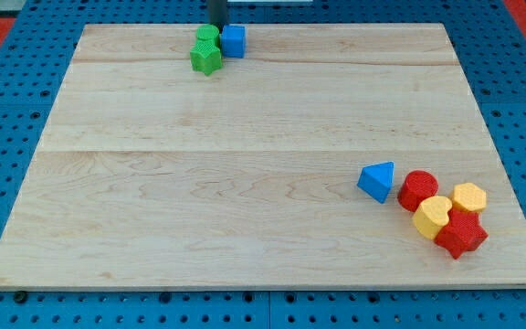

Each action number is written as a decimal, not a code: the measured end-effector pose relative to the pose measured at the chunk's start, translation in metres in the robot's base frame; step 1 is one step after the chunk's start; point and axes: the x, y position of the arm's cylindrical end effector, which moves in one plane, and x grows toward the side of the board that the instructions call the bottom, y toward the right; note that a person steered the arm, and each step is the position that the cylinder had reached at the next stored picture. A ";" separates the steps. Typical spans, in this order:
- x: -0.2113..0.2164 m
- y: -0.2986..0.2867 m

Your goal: Push the green star towards the center left

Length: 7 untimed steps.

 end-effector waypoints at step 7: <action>0.170 -0.028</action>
